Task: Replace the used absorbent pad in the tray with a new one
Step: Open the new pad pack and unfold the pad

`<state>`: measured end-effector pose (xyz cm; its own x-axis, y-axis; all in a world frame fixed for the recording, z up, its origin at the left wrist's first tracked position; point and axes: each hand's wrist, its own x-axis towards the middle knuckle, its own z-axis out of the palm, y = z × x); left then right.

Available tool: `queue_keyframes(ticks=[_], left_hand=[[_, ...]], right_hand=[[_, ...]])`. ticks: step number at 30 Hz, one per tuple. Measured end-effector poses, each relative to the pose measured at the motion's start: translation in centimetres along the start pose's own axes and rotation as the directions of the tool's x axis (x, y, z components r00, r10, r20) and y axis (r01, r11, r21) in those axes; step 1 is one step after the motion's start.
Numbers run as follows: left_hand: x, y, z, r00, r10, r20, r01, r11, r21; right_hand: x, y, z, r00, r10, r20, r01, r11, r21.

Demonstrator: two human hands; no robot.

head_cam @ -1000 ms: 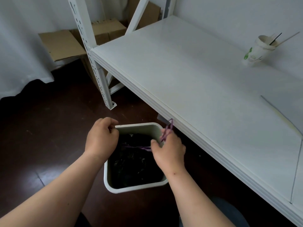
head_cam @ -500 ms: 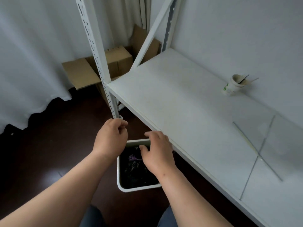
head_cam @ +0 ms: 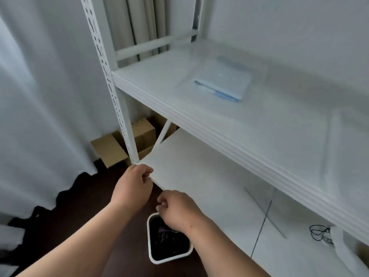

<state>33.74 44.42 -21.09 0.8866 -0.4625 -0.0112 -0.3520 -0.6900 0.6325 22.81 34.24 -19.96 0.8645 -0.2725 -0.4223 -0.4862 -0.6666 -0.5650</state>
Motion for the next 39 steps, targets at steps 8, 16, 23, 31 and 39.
queue_keyframes(ticks=[8,16,23,31,39], left_hand=[[1.7,8.5,-8.9,0.988,0.153,-0.017,-0.152,0.988,0.028],[3.5,12.7,-10.6,0.972,0.233,0.023,-0.233,0.972,-0.001],[5.3,16.0,-9.4,0.977,0.211,0.02,-0.21,0.977,-0.046],[9.4,20.2,-7.6,0.965,0.258,-0.034,-0.259,0.966,-0.015],[11.7,20.7,-5.0,0.952,0.256,0.165,-0.278,0.953,0.122]], right_hand=[[-4.7,-6.9,-10.0,0.982,-0.007,-0.191,0.027,0.995,0.101],[-7.3,-8.1,-15.2,0.939,0.015,-0.343,0.069,0.971,0.231],[-6.5,-6.1,-20.2,0.886,-0.028,-0.463,0.167,0.951,0.261],[-1.6,-0.3,-24.7,0.791,0.032,-0.61,-0.056,0.998,-0.019],[0.6,2.5,-24.6,0.86,0.049,-0.508,-0.155,0.973,-0.169]])
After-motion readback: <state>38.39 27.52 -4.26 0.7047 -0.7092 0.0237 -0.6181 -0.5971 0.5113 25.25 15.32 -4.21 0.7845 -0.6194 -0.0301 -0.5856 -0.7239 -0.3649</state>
